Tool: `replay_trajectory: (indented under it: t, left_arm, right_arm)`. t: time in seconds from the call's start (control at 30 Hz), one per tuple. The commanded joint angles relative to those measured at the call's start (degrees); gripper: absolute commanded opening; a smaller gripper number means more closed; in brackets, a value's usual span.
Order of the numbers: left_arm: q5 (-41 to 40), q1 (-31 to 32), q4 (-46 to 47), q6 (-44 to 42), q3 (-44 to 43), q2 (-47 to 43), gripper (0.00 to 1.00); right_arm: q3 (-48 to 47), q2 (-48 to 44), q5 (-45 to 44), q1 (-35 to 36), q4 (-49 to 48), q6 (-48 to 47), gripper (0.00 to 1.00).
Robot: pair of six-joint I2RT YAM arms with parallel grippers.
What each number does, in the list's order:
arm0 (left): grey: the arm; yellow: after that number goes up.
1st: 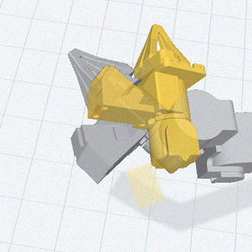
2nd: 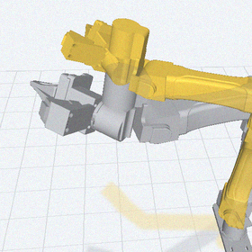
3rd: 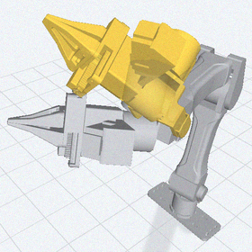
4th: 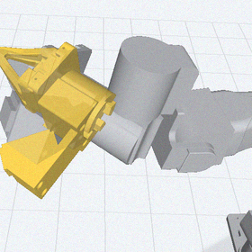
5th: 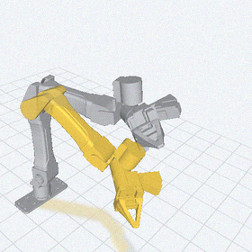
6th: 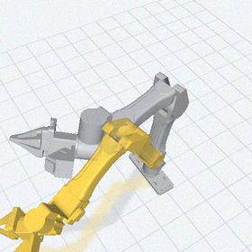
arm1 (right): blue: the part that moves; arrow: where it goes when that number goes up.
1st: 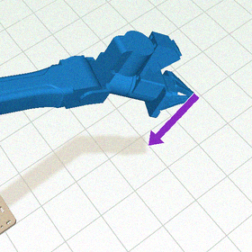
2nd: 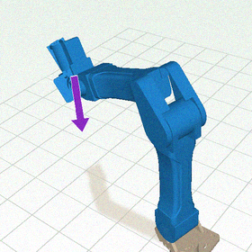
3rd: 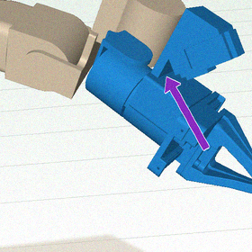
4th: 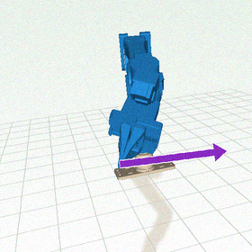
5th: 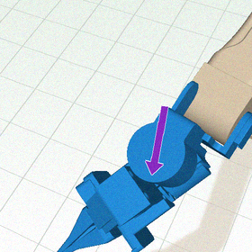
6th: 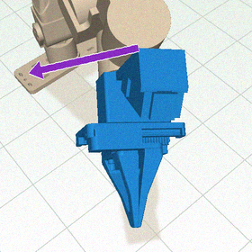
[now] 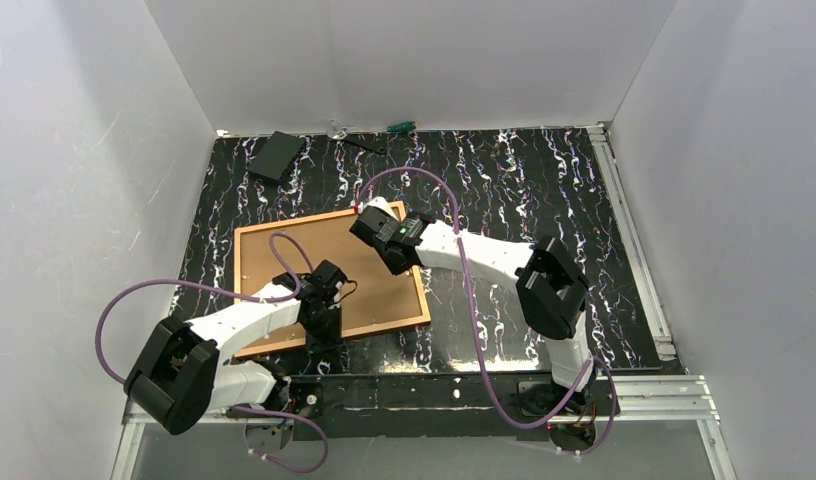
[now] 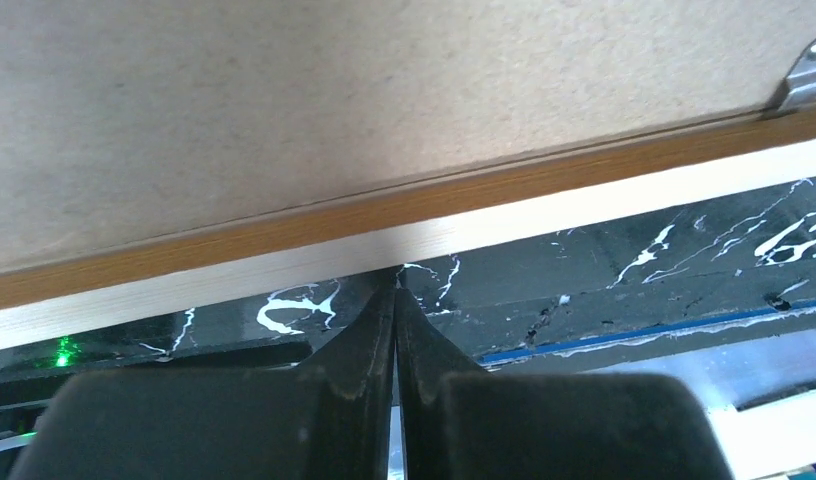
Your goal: Take the photo out of the frame
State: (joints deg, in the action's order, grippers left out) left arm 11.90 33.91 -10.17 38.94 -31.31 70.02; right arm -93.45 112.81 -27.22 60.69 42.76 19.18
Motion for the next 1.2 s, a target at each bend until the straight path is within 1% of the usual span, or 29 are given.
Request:
replay_trajectory:
  t: [0.0,0.13,0.2,0.3,0.33,0.37,0.47,0.67,0.77,0.87,1.03,1.17]
  left_arm:
    - [-1.85,-0.07,-6.84,-1.55,0.30,-1.30,0.00]
    - [4.69,-0.09,-4.11,-2.15,-1.43,-5.08,0.00]
    - [7.15,-0.13,-1.79,-1.19,-3.27,-6.65,0.09]
    - [7.51,-0.21,-1.55,-0.28,-7.63,-5.81,0.22]
    - [6.95,-0.24,-1.31,-0.10,-8.64,-5.17,0.25]
    - [6.06,-0.36,-0.92,0.28,-9.29,-4.48,0.25]
    - [5.02,-2.06,0.67,1.64,-9.64,-1.24,0.23]
    - [5.42,-4.08,4.39,2.62,-7.84,5.89,0.09]
    - [4.15,-4.37,4.78,3.51,-6.14,6.66,0.05]
    - [1.93,-4.65,3.29,4.11,-4.70,6.37,0.00]
    - [-0.11,-5.35,0.83,4.85,-3.59,6.56,0.00]
    - [-0.49,-5.42,2.52,6.49,-1.63,7.51,0.00]
  right_arm:
    - [-1.55,-0.65,-3.86,-0.85,-3.89,-3.34,0.01]
    - [-1.21,-3.23,-2.04,-0.99,-3.60,-2.91,0.01]
    - [-0.72,-4.03,-1.35,-1.47,-2.85,-2.73,0.01]
    - [0.84,-4.56,2.88,-4.19,-4.07,-1.91,0.01]
    - [0.93,-4.39,4.11,-5.00,-4.24,-1.76,0.01]
    - [0.63,-4.03,4.64,-5.65,-4.00,-1.63,0.01]
    - [-1.07,-2.53,6.49,-6.90,-3.95,-1.88,0.01]
    - [-3.59,0.65,7.40,-7.45,-3.09,-2.44,0.01]
    - [-3.96,1.40,6.30,-7.51,-1.60,-2.40,0.01]
    - [-3.09,1.70,6.27,-7.40,0.07,-2.03,0.01]
    - [0.64,-0.33,8.23,-5.65,4.83,1.25,0.01]
    - [0.46,-0.58,11.57,-3.19,10.55,5.75,0.01]
